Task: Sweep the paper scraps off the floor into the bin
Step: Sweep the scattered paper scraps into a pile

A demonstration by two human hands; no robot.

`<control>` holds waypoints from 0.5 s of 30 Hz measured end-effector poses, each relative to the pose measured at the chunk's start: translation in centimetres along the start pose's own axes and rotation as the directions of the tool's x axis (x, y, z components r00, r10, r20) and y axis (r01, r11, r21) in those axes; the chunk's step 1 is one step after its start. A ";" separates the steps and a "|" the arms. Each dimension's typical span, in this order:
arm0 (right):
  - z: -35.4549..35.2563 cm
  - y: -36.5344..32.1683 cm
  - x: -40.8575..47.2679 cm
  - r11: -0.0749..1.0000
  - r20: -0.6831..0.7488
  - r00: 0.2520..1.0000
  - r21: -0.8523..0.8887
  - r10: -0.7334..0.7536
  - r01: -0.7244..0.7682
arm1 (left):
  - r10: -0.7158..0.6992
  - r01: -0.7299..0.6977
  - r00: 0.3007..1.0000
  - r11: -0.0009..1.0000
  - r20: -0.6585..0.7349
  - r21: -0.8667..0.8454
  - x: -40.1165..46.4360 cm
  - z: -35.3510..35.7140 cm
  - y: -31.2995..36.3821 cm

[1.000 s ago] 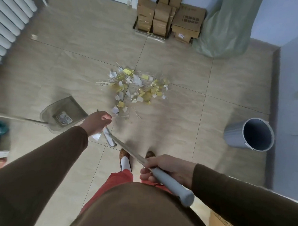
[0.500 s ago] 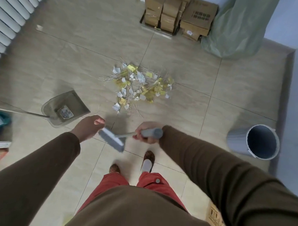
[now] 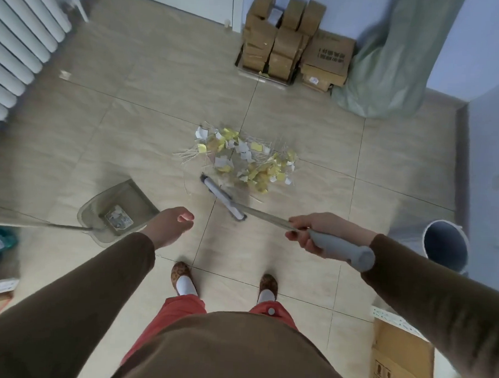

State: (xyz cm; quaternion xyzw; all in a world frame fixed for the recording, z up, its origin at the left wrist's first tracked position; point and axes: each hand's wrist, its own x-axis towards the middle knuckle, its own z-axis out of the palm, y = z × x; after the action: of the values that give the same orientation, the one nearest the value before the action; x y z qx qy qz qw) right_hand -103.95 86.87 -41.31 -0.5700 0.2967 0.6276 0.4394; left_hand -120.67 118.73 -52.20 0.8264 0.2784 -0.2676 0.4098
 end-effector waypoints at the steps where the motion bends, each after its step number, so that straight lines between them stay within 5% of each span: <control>1: 1.3 0.6 -0.4 0.999 0.036 0.999 0.046 0.018 -0.019 | 0.009 -0.009 1.000 1.000 -0.001 0.006 0.2 -1.2 -0.7; 8: 14.8 -0.3 6.6 0.953 0.249 0.968 0.294 -0.001 -0.075 | 0.021 -0.019 0.999 0.999 -0.035 0.042 0.2 -8.3 -5.6; 15: 17.8 -4.1 11.4 0.917 0.080 0.993 0.395 -0.090 0.052 | 0.023 -0.021 0.997 1.000 -0.071 0.019 -0.3 -11.1 -10.5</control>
State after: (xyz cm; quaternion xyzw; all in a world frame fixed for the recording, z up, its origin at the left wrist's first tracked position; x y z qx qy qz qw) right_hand -107.95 106.69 -48.85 -0.4499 0.3738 0.5660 0.5809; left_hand -125.67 133.19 -51.78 0.8421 0.2813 -0.2362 0.3950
